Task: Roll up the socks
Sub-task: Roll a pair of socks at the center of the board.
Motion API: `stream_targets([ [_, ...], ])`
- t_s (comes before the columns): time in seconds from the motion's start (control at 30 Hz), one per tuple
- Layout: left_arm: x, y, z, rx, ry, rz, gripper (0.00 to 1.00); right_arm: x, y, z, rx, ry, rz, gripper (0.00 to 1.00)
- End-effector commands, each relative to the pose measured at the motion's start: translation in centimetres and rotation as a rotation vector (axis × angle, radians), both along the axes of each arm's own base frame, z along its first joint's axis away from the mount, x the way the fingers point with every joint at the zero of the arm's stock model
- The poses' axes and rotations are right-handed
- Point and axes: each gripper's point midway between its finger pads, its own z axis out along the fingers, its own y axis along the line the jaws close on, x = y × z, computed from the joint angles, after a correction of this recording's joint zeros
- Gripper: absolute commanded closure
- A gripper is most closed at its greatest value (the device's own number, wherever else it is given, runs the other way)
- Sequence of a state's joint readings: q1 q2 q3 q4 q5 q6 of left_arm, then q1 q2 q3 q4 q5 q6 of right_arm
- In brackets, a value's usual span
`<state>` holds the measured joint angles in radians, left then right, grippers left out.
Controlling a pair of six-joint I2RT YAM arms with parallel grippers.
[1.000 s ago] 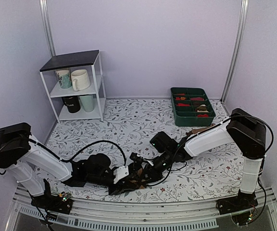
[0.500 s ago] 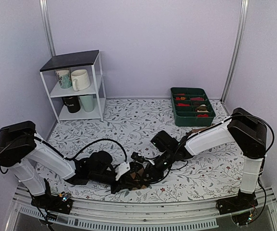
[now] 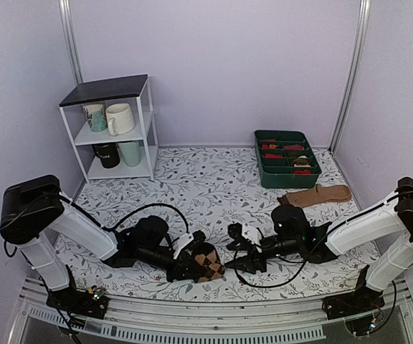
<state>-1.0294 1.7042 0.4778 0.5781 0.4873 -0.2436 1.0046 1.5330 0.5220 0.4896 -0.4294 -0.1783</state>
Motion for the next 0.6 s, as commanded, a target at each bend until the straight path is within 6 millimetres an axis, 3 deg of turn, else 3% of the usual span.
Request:
stream_targets([
  [0.0, -3.3, 4.2, -5.5, 0.224, 0.263, 0.009, 1.0, -1.9, 1.6, 1.6, 0.082, -0.191, 0.126, 0.44],
  [0.43, -3.4, 4.4, -6.0, 0.238, 0.301, 0.009, 1.0, -3.1, 3.5, -3.2, -0.081, -0.248, 0.204, 0.44],
  [0.57, -3.5, 4.6, -6.1, 0.238, 0.302, 0.01, 1.0, -3.1, 3.8, -3.5, -0.09, -0.23, 0.206, 0.44],
])
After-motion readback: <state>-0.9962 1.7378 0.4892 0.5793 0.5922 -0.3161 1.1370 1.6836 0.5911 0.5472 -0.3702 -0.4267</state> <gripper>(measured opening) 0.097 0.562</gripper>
